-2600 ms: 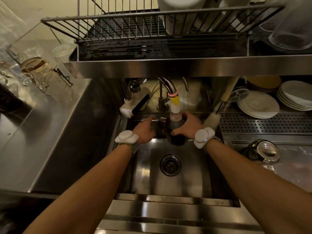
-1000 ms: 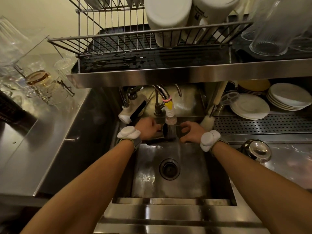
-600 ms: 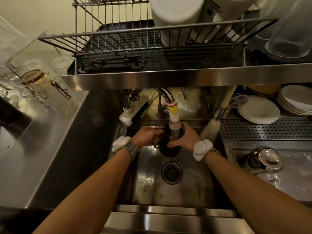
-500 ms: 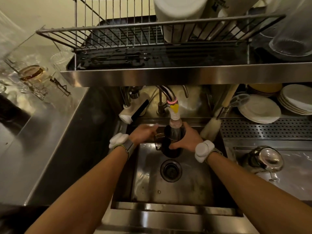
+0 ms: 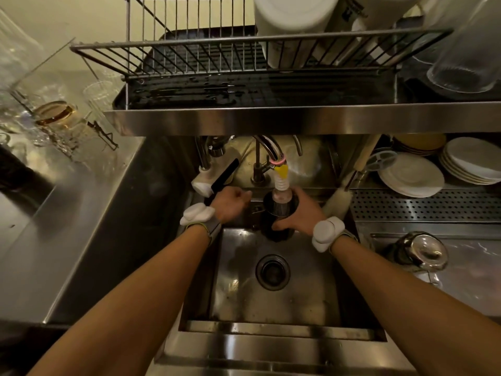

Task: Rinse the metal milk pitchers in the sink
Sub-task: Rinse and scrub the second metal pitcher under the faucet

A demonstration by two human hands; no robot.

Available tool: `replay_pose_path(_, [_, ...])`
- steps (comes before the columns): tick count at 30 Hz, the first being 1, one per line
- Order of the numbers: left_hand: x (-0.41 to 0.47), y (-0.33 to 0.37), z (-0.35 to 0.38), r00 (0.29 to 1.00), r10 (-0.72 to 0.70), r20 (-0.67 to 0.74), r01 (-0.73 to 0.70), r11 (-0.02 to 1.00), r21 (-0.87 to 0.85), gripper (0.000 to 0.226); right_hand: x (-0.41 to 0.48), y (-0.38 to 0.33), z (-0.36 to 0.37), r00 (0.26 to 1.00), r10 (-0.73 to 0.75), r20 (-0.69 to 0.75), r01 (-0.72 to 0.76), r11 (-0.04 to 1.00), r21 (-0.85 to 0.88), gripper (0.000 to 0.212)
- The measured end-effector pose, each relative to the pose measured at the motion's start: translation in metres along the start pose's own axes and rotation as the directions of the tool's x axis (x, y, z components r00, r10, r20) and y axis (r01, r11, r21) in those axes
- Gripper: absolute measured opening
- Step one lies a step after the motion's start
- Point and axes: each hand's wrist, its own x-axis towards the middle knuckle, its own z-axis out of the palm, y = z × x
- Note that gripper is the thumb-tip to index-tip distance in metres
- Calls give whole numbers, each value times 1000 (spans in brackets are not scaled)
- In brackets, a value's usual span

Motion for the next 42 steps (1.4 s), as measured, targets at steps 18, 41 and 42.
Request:
replay_pose_path(18, [-7,-19,-7,1000,-1,-11,1,999,-37,40,8,-7,5,999,-42,13,43,997,-59,87])
replay_pose_path(41, [-12,-11,-2,998,51,-21,-52,998,-47,45,5,-6,-11,999,0,-33,-2,999,-43,93])
replay_pose_path(42, [-13,-9,-1,999,49,-21,-50,997,-58,45,4,-8,-9,1000,-15,-14,14,999,-45,91])
